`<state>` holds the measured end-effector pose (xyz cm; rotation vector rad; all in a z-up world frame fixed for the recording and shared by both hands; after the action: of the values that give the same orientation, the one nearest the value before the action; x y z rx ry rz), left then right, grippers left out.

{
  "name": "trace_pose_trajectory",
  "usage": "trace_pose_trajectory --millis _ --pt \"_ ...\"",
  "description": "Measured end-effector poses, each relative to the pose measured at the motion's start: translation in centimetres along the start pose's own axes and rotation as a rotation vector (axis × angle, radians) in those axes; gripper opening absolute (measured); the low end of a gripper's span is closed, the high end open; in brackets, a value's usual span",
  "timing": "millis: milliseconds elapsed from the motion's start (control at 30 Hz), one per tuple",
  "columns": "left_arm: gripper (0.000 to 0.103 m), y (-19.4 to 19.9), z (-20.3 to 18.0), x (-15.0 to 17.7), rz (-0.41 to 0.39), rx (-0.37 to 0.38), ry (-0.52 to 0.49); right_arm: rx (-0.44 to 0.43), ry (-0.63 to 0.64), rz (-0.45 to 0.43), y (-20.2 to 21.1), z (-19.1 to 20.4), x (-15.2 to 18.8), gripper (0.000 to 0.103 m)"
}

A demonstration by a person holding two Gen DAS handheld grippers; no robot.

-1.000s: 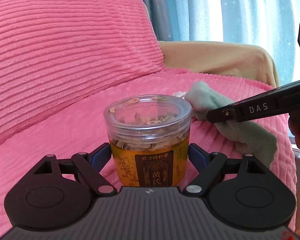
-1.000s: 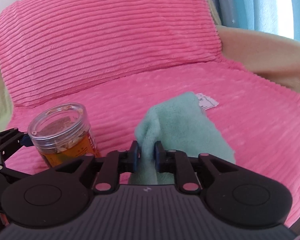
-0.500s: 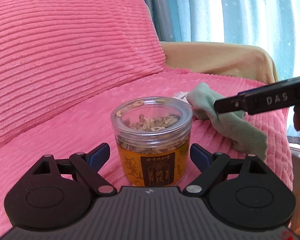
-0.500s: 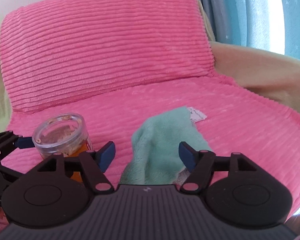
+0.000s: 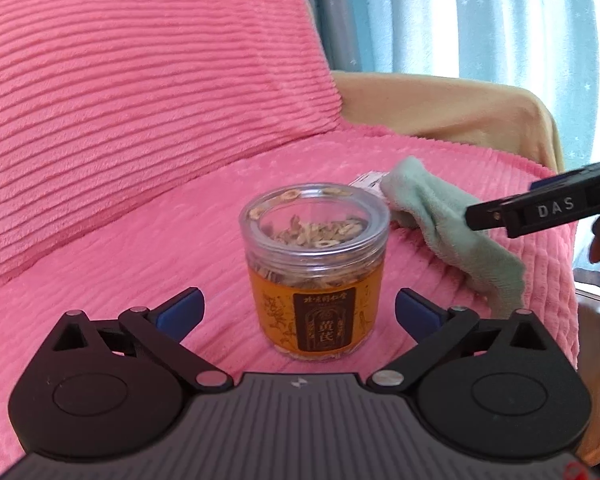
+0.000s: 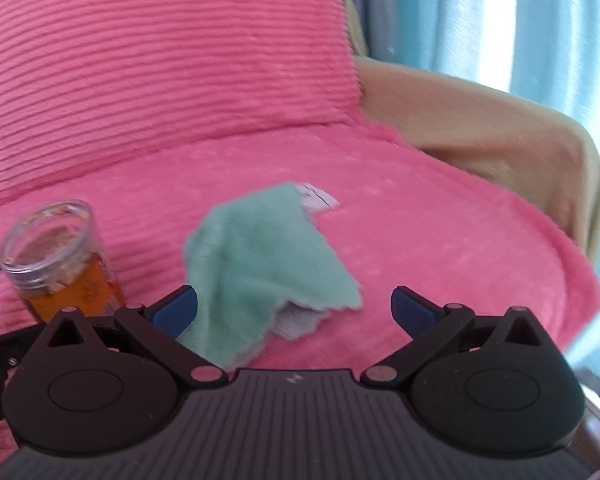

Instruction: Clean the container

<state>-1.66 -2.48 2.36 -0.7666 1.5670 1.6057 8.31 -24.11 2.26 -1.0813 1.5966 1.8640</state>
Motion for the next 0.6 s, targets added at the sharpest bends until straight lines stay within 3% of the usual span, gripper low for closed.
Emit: trace_pose_trajectory --millis 200,433,600 --pt "0.102 -0.6 0.4 0.0 0.067 -0.010 0.022 -0.053 -0.062 0.103 0.3 0.6 1.3 0.102" --pt "0.102 -0.4 0.3 0.3 0.110 -0.024 0.011 -0.088 -0.021 0.174 1.6 1.7 3.0 0.102" --pt "0.102 0.0 0.9 0.4 0.116 -0.054 0.023 -0.084 0.059 0.179 2.1 2.8 3.6 0.102"
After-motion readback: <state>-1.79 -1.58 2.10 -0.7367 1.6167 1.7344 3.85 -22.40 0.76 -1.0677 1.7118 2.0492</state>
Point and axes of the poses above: each gripper's, at about its wrist camera, not at the fingertips, and y roughly against the way its jaws point, z to its left, x to its underside, the point moved 2 cm from there along -y, roughly the way its jaws point
